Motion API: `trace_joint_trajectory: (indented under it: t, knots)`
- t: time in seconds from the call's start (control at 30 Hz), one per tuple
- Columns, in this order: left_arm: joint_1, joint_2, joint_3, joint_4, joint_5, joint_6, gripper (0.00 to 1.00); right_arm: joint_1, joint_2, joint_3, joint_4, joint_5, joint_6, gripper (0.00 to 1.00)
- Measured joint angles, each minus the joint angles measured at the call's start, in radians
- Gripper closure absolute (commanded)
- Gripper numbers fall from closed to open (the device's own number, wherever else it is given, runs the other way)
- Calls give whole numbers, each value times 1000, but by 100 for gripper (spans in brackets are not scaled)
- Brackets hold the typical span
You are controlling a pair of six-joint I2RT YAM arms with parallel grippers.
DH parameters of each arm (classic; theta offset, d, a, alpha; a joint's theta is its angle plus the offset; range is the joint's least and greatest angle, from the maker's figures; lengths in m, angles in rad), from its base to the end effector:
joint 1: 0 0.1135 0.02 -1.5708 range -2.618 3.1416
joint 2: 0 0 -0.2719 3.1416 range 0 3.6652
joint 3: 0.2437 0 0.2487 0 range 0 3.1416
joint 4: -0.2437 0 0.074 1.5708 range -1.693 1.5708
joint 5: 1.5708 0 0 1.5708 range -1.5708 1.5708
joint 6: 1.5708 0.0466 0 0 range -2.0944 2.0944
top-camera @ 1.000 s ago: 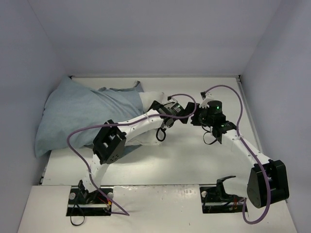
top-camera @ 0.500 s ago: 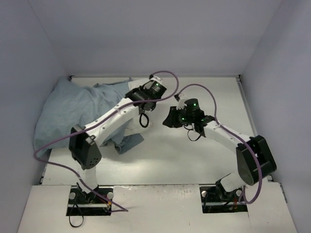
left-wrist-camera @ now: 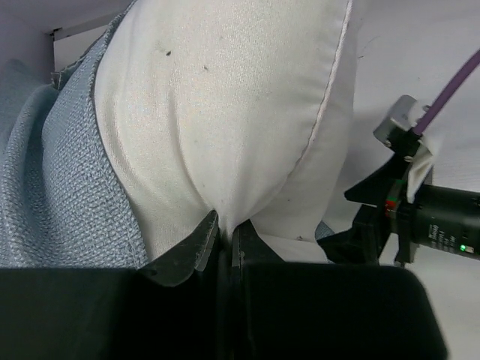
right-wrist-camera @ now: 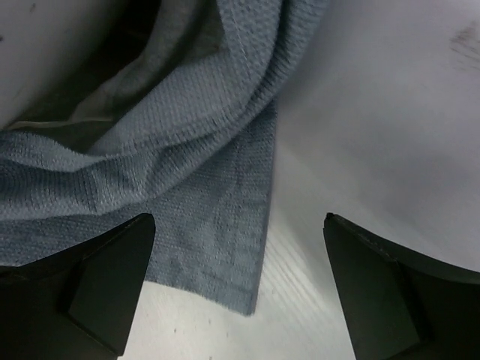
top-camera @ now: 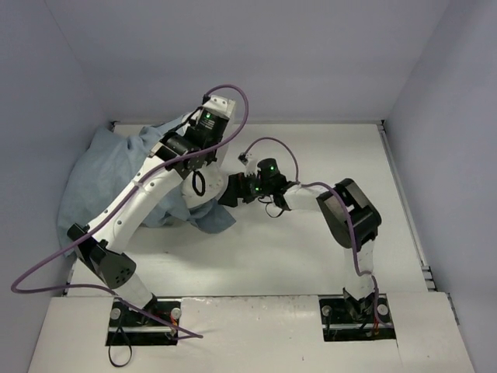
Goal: Put the pillow into the pillowcase
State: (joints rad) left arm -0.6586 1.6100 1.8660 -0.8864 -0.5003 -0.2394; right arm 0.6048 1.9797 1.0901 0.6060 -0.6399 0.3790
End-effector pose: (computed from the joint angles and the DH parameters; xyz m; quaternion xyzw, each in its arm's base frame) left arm 0.2840 -0.1915 0.4366 0.0700 0.8682 0.0083 0.4912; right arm 0.3409 0.2695 0.1821 -0.2731 0.7332 0.4908 0.3833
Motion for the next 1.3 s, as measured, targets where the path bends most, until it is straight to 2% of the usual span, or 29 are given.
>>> trace_joint_trajectory:
  t: [0.17,0.43,0.53,0.63,0.67,0.73,0.77,0.8,0.97,1.13,1.3]
  knots:
    - [10,-4,-26,0,40,-5,100,12,95,33,183,-51,93,8]
    - [22,-29,-66,0,85,-12,100,21,192,142,359,-76,208,9]
    - [26,-39,-69,2,91,-14,100,29,261,213,389,-76,241,13]
    - [31,-57,-77,0,93,-14,100,40,335,275,405,-72,269,33]
    - [32,-64,-78,0,93,-14,100,45,358,286,408,-71,276,57]
    - [33,-77,-81,-2,94,-14,100,47,385,288,401,-65,273,89]
    - [34,-83,-84,-2,94,-14,100,47,388,277,394,-53,274,100]
    - [36,-90,-92,1,96,-14,100,48,381,257,385,-46,264,100]
    - [44,-125,-154,0,113,-15,100,9,226,134,195,75,129,100]
    - [47,-134,-222,20,132,-20,100,-86,-124,-13,26,231,4,100]
    - [46,-134,-314,56,188,-42,100,-123,-411,-35,-140,354,-65,100]
